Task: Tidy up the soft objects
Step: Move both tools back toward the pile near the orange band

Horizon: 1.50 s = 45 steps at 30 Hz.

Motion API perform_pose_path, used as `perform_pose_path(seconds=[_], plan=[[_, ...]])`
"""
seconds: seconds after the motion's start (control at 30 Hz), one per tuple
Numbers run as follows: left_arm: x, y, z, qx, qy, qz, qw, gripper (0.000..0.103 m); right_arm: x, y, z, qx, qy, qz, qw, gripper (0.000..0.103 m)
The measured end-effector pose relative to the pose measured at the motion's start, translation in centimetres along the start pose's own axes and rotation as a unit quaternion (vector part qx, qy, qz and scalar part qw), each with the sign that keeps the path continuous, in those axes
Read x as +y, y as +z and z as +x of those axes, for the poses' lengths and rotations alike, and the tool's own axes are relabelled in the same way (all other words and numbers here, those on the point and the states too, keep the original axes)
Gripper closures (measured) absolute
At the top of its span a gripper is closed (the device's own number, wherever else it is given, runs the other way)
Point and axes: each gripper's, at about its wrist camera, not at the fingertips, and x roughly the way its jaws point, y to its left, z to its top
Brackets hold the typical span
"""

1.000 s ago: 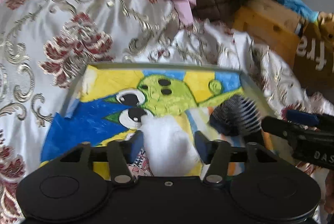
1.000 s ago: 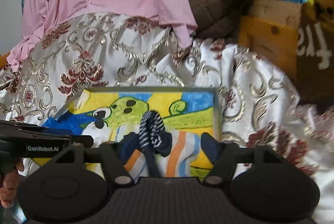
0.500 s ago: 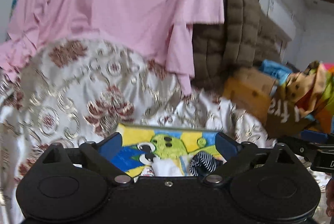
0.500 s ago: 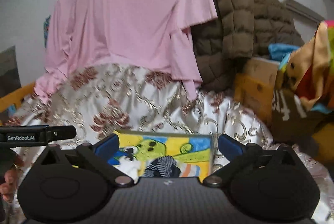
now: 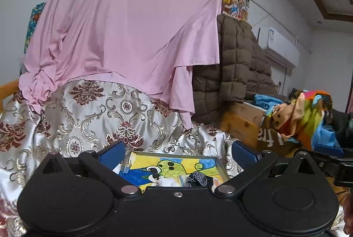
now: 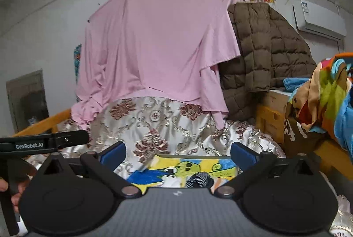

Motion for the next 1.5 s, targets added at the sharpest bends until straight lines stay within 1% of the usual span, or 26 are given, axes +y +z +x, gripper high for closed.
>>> perform_pose_path(seconds=[0.23,0.4,0.57,0.67,0.83,0.93,1.13,1.23,1.37,1.5], plan=[[0.2,-1.2,-5.0,-0.006,0.0,-0.001,1.0,0.001,1.7,-0.9,-4.8,-0.014,0.006,-0.004,1.0,0.0],[0.5,-2.6,-7.5,-0.008,0.003,0.003,1.0,0.001,3.0,-2.3,-7.5,-0.023,0.004,-0.017,1.0,0.0],[0.5,-4.3,-9.8,-0.004,0.004,0.019,0.9998,0.001,4.3,-4.2,-9.7,-0.024,0.01,-0.03,0.999,0.0],[0.5,-5.4,-10.8,0.006,0.0,0.023,0.9997,0.001,5.1,-5.6,-10.9,-0.021,0.011,-0.039,0.999,0.0],[0.7,-8.0,-12.2,0.029,-0.005,0.038,0.9989,0.001,6.0,-8.4,-12.6,0.001,0.018,-0.062,0.998,0.0],[1.0,-9.8,-12.8,0.046,-0.006,0.045,0.9979,0.001,6.3,-10.2,-13.2,0.023,0.019,-0.072,0.997,0.0],[1.5,-13.1,-13.0,0.086,-0.01,0.058,0.9946,0.001,6.2,-13.4,-13.4,0.076,0.019,-0.069,0.995,0.0],[1.8,-14.7,-12.7,0.112,-0.015,0.063,0.9916,0.001,6.4,-14.9,-13.0,0.117,0.017,-0.071,0.99,0.0],[1.9,-16.6,-11.6,0.152,-0.022,0.08,0.9849,0.001,6.8,-17.1,-11.2,0.203,0.004,-0.087,0.975,0.0],[1.9,-17.9,-10.0,0.2,-0.028,0.096,0.9748,0.001,7.3,-19.1,-9.6,0.259,0.003,-0.098,0.961,0.0]])
